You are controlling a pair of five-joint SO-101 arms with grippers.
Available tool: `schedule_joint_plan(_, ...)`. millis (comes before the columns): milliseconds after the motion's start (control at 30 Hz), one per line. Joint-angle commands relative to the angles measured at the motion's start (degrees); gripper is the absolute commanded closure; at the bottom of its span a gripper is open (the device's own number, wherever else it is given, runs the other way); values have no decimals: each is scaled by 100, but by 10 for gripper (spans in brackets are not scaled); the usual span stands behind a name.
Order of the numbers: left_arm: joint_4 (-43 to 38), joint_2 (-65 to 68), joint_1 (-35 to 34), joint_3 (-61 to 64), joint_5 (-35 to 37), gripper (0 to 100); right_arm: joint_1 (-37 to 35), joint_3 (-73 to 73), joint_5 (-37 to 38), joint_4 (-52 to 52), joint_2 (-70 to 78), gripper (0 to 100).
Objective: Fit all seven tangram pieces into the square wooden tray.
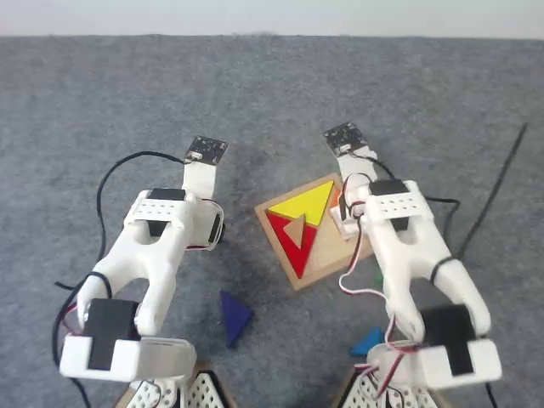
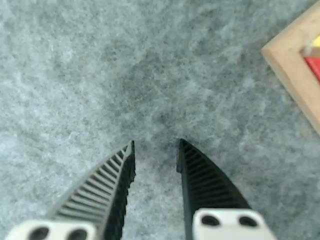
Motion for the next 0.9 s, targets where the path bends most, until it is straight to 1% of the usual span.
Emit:
schedule_joint_plan(0, -114, 9, 70, -84, -18, 864, 57, -211, 105, -330, 479, 954)
schedule_joint_plan(267, -114, 9, 70, -84, -18, 864, 92, -1213, 105, -277, 1279, 954)
schedule_joint_plan(367, -114, 9, 70, -84, -18, 864, 92, -1697, 105, 40, 1508, 954)
schedule_joint_plan(500, -114, 9, 70, -84, -18, 864, 22, -2004, 62, 268, 1305, 956)
schedule_joint_plan(600, -114, 9, 70, -84, -18, 864, -268, -1899, -62, 330, 716, 955)
schedule_joint_plan(767, -123, 9, 70, -84, -18, 864, -1349, -1187, -193, 400, -4, 954)
schedule_joint_plan(867, -123, 9, 70, -84, -18, 864, -1771, -1090, -220, 391, -4, 954)
